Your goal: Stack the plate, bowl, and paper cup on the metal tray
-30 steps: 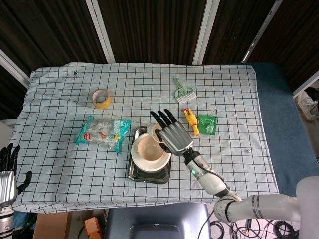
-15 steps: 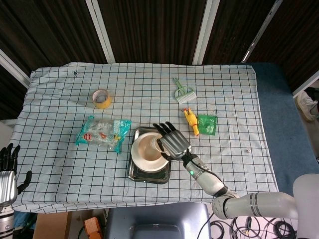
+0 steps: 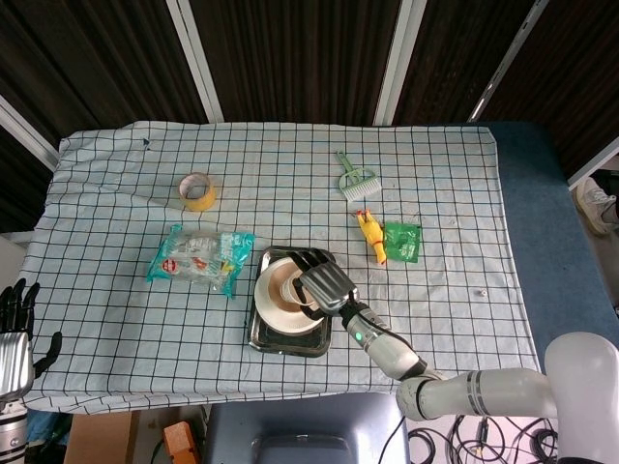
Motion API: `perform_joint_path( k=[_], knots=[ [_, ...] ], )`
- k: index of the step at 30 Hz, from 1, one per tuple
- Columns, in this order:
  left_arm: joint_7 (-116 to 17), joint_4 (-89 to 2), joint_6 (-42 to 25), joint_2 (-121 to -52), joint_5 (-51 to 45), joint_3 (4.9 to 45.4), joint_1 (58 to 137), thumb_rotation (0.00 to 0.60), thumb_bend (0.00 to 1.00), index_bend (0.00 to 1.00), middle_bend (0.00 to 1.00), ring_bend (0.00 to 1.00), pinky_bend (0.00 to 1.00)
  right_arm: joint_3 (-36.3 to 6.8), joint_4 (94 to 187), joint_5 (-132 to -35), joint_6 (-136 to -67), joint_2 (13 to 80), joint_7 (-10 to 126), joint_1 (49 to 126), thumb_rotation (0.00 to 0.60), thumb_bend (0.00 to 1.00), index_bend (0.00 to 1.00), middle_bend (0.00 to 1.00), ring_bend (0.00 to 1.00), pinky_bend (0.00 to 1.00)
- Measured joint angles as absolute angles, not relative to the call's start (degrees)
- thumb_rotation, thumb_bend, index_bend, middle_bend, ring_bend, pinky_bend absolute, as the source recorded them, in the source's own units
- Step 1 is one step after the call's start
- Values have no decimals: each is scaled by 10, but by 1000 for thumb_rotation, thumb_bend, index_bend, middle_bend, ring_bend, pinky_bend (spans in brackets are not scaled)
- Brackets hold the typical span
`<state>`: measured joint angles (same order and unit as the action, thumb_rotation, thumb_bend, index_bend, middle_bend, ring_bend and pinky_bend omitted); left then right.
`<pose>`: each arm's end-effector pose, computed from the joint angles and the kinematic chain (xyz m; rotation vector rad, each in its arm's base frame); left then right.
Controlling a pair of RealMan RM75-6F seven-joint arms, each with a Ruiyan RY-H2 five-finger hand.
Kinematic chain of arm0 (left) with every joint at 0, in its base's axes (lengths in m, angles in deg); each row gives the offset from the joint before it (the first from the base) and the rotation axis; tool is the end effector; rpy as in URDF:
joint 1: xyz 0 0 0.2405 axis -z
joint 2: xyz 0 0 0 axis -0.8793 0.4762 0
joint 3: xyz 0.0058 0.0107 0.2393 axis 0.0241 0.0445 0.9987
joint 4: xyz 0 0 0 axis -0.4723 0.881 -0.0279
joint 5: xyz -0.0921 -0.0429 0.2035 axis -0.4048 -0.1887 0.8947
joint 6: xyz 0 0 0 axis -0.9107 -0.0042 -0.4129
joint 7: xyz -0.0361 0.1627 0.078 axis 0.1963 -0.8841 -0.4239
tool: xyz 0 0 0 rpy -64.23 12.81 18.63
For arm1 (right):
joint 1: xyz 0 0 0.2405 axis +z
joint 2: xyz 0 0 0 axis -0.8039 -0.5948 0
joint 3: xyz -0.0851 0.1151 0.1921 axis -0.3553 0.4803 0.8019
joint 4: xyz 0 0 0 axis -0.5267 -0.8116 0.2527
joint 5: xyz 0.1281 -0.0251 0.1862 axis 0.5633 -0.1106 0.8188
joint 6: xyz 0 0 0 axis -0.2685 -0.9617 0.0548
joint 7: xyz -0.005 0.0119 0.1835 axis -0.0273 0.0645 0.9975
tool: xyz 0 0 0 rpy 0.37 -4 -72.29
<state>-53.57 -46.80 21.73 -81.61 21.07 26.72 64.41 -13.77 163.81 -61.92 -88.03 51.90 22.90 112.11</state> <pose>-0.3257 0.2214 0.1250 -1.2271 -0.6790 -0.8998 -0.0229 -0.3469 -0.0821 2.1065 -1.0131 0.8642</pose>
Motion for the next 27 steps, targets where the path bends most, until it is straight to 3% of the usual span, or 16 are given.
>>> perform_joint_path(
  k=[12, 15, 20, 27],
  knots=[
    [-528, -470, 218, -813, 212, 268, 643, 600, 356, 0, 0, 0, 0, -139, 1581, -582, -864, 559, 249, 1145, 600, 459, 586, 6, 0, 0],
    [-526, -472, 216, -812, 214, 270, 643, 600, 358, 0, 0, 0, 0, -138, 1576, -582, -864, 563, 254, 1148, 600, 460, 546, 6, 0, 0],
    [-525, -473, 216, -810, 212, 269, 643, 600, 357, 0, 0, 0, 0, -140, 1574, -589, -868, 564, 260, 1149, 600, 460, 384, 8, 0, 0],
    [-526, -476, 219, -810, 210, 267, 641, 600, 360, 0, 0, 0, 0, -147, 1568, -630, -901, 570, 257, 1143, 600, 460, 326, 2, 0, 0]
  ],
)
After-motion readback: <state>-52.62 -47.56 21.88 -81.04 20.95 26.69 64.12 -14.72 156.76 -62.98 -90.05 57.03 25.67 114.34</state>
